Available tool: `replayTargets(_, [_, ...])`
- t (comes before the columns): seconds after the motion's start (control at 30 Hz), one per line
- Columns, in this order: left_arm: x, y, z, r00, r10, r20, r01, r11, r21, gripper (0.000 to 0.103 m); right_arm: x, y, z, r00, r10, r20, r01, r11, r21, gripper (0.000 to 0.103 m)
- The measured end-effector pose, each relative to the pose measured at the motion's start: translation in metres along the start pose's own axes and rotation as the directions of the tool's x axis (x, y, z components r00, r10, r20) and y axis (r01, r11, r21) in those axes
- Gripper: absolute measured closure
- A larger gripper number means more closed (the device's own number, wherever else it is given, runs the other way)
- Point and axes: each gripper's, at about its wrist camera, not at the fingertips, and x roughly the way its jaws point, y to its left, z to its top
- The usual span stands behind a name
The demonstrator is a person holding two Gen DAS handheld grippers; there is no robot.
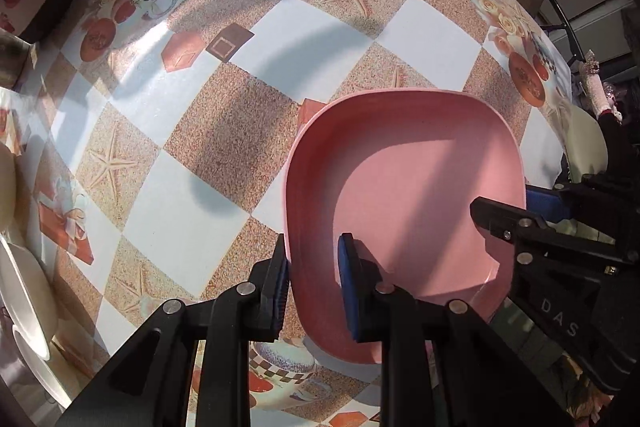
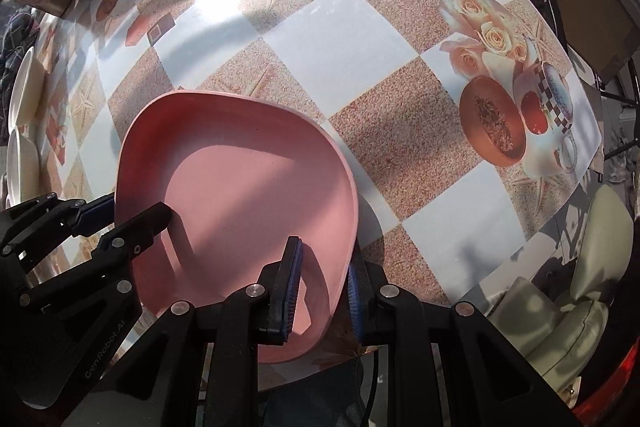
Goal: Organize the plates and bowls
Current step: 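Lift the pink plate with both grippers and carry it over the blue plate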
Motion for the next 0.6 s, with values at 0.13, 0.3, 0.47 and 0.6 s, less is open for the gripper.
replayTargets(0.13, [0.000, 0.019, -0.031, 1.000, 0.018, -0.002, -0.018, 0.995, -0.094, 0.077, 0.002, 0.037, -0.006, 1.000, -0.001, -0.009, 0.000, 0.995, -0.096, 0.080])
replayTargets(0.3, [-0.001, 0.042, -0.062, 0.999, 0.039, -0.014, -0.041, 0.981, -0.189, 0.077, 0.005, 0.082, -0.014, 1.000, -0.007, -0.017, 0.003, 0.978, -0.209, 0.079])
replayTargets(0.47, [0.004, 0.071, -0.101, 0.998, 0.063, -0.022, -0.066, 0.963, -0.260, 0.077, 0.005, 0.121, -0.023, 1.000, -0.014, -0.028, 0.005, 0.951, -0.311, 0.079])
replayTargets(0.6, [0.002, 0.089, -0.133, 0.998, 0.056, -0.027, -0.062, 0.944, -0.325, 0.077, 0.004, 0.152, -0.031, 0.999, -0.022, -0.033, 0.008, 0.924, -0.383, 0.078])
